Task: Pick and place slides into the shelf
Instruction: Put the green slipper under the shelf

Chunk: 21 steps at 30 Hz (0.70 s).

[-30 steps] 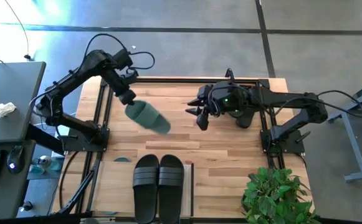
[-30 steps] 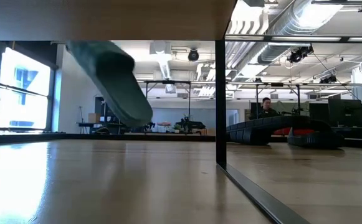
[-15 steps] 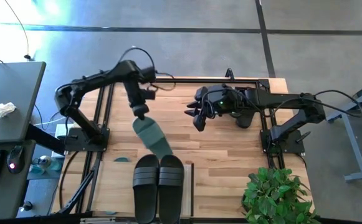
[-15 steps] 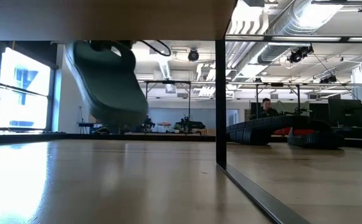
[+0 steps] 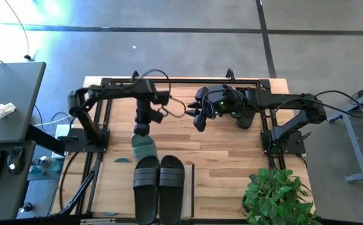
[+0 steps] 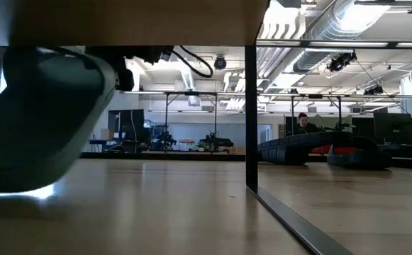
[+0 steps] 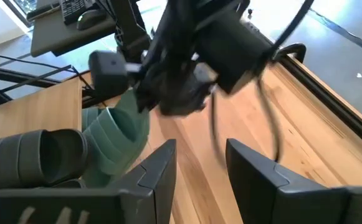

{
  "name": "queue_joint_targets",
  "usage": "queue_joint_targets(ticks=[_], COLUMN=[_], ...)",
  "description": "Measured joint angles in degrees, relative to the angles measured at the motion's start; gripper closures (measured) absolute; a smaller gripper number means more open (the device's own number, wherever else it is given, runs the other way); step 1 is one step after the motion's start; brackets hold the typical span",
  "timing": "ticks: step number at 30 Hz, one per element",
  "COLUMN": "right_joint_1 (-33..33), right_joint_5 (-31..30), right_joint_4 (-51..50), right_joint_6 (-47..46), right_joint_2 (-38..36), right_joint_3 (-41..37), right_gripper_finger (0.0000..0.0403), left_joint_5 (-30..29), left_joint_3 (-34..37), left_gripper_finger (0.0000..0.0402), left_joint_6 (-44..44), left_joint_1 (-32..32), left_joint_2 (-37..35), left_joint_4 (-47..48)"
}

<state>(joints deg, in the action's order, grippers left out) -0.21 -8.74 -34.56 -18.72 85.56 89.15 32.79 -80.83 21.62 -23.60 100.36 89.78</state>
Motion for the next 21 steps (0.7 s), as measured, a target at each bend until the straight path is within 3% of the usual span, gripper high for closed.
queue_joint_targets(ticks=[9,21], right_joint_1=[0.0,0.0], right_joint_5=[1.07,1.89], right_joint_4=[-0.16,-0.74], right_joint_6=[1.0,-0.63], right_joint_2=[0.0,0.0], right_joint_3=[-0.03,-0.03], right_gripper_finger=[0.0274,0.0274], left_joint_5=[0.34,4.29], left_joint_3=[0.83,0.85], left_gripper_finger=[0.0387,0.0387], left_joint_6=[5.15,5.62], left_joint_1=[7.29,8.29], left_joint_2=[7.25,9.17], left_joint_4=[-0.66,-8.03])
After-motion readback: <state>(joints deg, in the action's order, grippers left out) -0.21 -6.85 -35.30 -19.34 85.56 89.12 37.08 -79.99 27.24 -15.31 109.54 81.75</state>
